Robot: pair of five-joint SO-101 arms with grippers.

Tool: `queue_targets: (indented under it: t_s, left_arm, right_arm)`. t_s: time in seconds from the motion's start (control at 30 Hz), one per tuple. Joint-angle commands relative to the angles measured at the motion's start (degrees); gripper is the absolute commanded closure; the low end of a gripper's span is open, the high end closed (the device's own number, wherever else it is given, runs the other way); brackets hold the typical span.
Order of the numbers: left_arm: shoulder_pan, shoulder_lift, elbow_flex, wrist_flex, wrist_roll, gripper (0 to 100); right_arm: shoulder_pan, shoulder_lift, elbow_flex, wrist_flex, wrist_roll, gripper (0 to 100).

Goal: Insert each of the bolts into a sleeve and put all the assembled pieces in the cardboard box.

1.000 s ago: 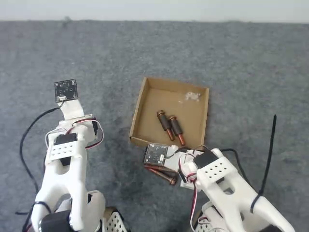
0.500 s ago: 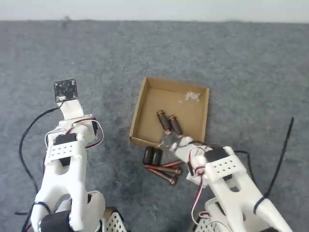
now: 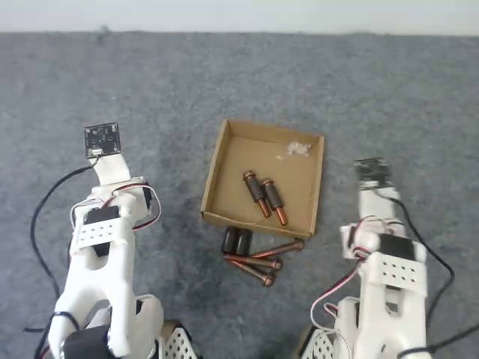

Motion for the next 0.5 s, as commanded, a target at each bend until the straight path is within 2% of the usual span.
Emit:
queue_targets:
  t_s: [0.0,0.1,0.2,0.37,0.47]
  left_arm:
    - [0.44,0.09,-3.91,2.81,0.26,92]
    - [2.90,0.09,-6.64,7.30,0.26,92]
    - [10.20,0.09,-11.38,14.95,0.09,92]
    - [29.36,0.09,-22.46,29.98,-0.09,92]
    - [43.08,0.09,-26.24,33.76,-0.18,91]
  right_arm:
    - [3.74,-0.48,-1.23,-3.03,-2.64,99.3]
    - [6.73,1.89,-2.20,-5.23,-4.13,99.3]
    - [9.45,6.29,-4.22,-6.20,-4.84,99.3]
    - [12.26,15.08,-8.00,-7.34,-4.84,99.3]
    - [12.35,18.95,-10.02,-6.99,-4.84,99.3]
